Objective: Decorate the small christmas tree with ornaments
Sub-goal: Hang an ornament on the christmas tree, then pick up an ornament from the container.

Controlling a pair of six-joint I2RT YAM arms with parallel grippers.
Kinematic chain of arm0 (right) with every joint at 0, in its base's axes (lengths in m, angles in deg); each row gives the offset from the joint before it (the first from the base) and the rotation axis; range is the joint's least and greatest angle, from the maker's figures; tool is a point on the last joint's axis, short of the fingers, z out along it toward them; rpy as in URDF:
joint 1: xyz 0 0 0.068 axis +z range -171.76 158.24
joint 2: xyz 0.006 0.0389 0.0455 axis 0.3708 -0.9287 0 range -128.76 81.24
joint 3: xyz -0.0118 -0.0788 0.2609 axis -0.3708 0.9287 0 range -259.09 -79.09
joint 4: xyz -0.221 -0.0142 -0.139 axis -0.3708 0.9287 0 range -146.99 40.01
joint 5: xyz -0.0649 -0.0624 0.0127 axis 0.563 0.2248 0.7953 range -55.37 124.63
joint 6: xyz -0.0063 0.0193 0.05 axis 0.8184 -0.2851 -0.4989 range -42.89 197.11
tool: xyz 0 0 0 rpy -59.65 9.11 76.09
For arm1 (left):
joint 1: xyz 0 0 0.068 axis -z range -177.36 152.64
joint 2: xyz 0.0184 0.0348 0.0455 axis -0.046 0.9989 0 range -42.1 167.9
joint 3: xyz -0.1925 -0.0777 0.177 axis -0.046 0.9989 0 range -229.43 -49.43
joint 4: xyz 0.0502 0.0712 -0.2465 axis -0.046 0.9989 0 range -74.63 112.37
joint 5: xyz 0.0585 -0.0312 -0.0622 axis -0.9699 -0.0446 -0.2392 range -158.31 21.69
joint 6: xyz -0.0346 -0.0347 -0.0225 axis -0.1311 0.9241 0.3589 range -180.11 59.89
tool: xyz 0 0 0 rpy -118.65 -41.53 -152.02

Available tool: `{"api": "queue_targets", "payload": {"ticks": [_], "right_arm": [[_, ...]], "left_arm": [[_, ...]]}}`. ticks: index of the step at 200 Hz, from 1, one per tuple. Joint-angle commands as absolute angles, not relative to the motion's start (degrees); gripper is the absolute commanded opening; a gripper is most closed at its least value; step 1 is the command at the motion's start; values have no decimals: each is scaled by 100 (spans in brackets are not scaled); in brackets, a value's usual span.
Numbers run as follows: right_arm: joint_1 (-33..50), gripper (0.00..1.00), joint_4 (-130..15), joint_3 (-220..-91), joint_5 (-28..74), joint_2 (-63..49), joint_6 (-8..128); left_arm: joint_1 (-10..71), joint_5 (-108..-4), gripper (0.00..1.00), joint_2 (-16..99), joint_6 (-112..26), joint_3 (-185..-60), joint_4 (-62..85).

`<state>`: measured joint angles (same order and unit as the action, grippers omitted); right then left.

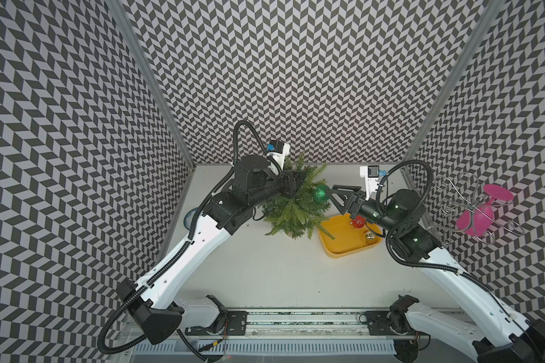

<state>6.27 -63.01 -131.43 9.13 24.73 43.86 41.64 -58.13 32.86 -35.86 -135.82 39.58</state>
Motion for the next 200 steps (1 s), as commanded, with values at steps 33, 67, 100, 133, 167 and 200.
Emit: {"api": "queue_targets", "payload": {"ticks": [33,67,100,133,167,200], "right_arm": [[626,66,-5821,-13330,1339,2743,4642],[628,65,-5347,-13472,1595,2839,4786],[626,65,-4698,-13618,2015,2888,4840],[614,65,-4353,-13415,2380,3024,4724],[606,64,-3805,-13393,3017,3020,4668],[511,65,-3307,-13376,3645,2920,4687]], "left_arm": [[4180,-5763,31,2956,-3612,-13838,4006],[4174,-5724,34,2746,-3638,-13790,4007],[4175,-5628,38,2437,-3707,-13556,4007],[4172,-5591,39,1990,-3735,-13113,4028],[4163,-5853,42,1553,-3955,-12715,4205],[4157,-5968,45,1174,-4007,-12288,4412]]}}
